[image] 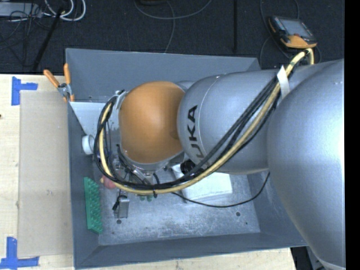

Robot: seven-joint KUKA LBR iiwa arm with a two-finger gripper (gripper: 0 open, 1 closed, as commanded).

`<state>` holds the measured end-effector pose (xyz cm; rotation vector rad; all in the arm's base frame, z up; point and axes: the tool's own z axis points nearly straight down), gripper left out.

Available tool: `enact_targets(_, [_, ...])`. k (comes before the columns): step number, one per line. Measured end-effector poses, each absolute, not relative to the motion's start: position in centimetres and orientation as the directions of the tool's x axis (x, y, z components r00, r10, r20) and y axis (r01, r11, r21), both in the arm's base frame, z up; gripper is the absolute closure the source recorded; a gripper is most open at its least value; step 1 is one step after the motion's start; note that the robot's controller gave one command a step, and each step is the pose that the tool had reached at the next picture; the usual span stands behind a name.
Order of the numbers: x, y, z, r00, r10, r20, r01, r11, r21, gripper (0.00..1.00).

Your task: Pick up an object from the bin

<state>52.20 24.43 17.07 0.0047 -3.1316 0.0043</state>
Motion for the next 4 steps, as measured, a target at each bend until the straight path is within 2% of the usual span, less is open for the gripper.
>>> enact_targets(1, [54.9, 19.5, 7.0, -0.964, -0.266, 0.007, -0.266, 0.964, -0.001, 0.0])
enact_targets(2, [60.4, 20.0, 13.3, -0.963, -0.27, -0.011, -0.27, 0.963, 0.0, 0.0])
enact_targets(3, [61.3, 23.0, 6.8, -0.745, -0.667, 0.0, -0.667, 0.745, 0.002, 0.0])
enact_targets(4, [61.5, 22.8, 7.0, -0.75, -0.662, -0.001, -0.662, 0.75, 0.001, 1.0])
